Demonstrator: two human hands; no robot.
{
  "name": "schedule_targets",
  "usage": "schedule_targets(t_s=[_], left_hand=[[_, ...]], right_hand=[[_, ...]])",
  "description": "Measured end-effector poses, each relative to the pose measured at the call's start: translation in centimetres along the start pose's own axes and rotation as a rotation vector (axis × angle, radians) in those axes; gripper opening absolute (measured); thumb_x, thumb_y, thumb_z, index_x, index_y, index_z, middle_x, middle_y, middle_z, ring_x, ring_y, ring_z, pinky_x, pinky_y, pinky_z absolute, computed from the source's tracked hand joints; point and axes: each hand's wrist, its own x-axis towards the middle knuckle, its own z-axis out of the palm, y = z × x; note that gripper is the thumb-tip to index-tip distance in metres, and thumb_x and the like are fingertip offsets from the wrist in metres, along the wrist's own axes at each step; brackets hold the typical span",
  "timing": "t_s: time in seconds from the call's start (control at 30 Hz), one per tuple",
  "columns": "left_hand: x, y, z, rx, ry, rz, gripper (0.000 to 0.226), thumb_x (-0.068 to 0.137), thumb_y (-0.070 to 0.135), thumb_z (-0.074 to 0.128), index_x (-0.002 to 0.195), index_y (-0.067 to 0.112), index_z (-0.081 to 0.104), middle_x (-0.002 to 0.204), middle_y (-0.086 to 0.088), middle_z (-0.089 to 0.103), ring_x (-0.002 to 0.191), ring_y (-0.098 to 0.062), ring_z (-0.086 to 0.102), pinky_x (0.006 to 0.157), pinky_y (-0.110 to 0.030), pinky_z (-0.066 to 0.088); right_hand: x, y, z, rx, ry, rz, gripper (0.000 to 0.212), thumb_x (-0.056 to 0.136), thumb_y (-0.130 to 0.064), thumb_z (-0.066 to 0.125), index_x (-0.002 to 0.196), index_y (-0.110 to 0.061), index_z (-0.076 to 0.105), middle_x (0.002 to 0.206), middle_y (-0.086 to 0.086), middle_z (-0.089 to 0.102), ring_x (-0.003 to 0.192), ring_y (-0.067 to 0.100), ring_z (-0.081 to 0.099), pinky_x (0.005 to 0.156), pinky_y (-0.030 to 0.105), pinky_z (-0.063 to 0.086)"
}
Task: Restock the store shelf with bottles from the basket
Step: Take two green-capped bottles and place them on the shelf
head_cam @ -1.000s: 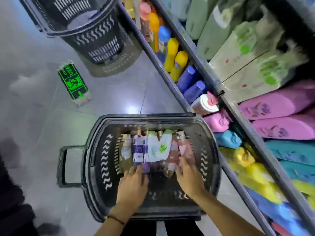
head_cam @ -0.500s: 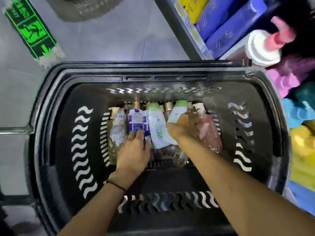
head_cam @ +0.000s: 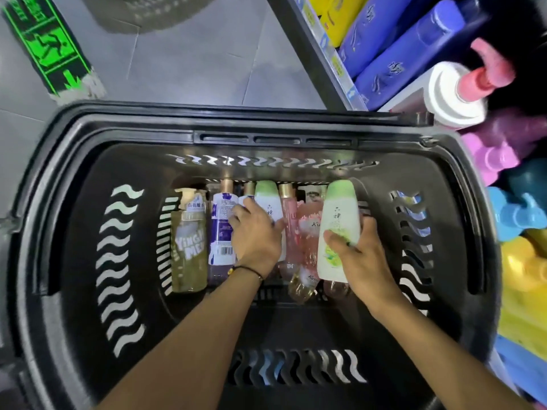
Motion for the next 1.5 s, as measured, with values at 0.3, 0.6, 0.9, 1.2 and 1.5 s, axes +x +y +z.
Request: schedule_targets(t_s=[0.3,0.6,0.9,1.2,1.5], left_hand=[[-2.1,-4.1,-3.1,-0.382,-0.184,-0.098,0.059,0.088,0.042,0.073,0.132,0.012,0.048,0.138,-0.013,0.053,0.108,-0.03,0.065,0.091,-0.047,0.058],[-16.2,-1.7,-17.8,-0.909,-0.273,-0.069,0.029,0.09,0.017,0.074,0.118,0.019,0.063,0.104,-0.003,0.078,0.092,-0.019,0.075,0.07,-0.033,0.061],[-31.7,7.5,-36.3,-0.815,-0.105,0.166,0.054,0.072,0.001,0.088,0.109,0.018,0.051,0.089,-0.004,0.068,0.066,-0.002,0.066,0.055,-0.017,0.052],[-47.4,15.6,-49.9,-0.852,0.136,0.464,0.063,0.068,0.012,0.09,0.117,0.031,0.056,0.097,0.022,0.07,0.088,0.005,0.065,0.073,-0.014,0.052],[-60.1,20.8,-58.6,-0.818,0.274,0.772,0.063,0.07,0.011,0.091,0.121,0.022,0.055,0.1,-0.002,0.068,0.082,-0.013,0.067,0.065,-0.032,0.059]], right_hand=[[-2.5,-0.2,-0.2,0.208,0.007,0.063,0.044,0.092,-0.019,0.072,0.129,-0.015,0.049,0.113,0.003,0.068,0.088,0.011,0.071,0.057,0.021,0.057],[-13.3,-9.6,-4.0,0.236,-0.079,-0.009,0.043,0.093,-0.006,0.069,0.133,-0.013,0.054,0.107,0.0,0.072,0.083,0.003,0.072,0.067,0.021,0.06],[-27.1,-25.4,-13.7,0.377,-0.091,-0.228,0.033,0.089,-0.015,0.073,0.116,-0.029,0.06,0.105,0.001,0.073,0.091,0.016,0.073,0.069,0.027,0.06],[-40.1,-39.1,-26.5,0.445,-0.158,-0.559,0.029,0.09,-0.014,0.073,0.114,-0.025,0.059,0.094,-0.012,0.074,0.087,0.009,0.071,0.066,0.021,0.055],[-52.8,-46.8,-34.0,0.508,-0.036,-0.862,0.031,0.087,-0.021,0.077,0.112,-0.024,0.059,0.091,-0.011,0.074,0.08,0.005,0.069,0.065,0.025,0.057]])
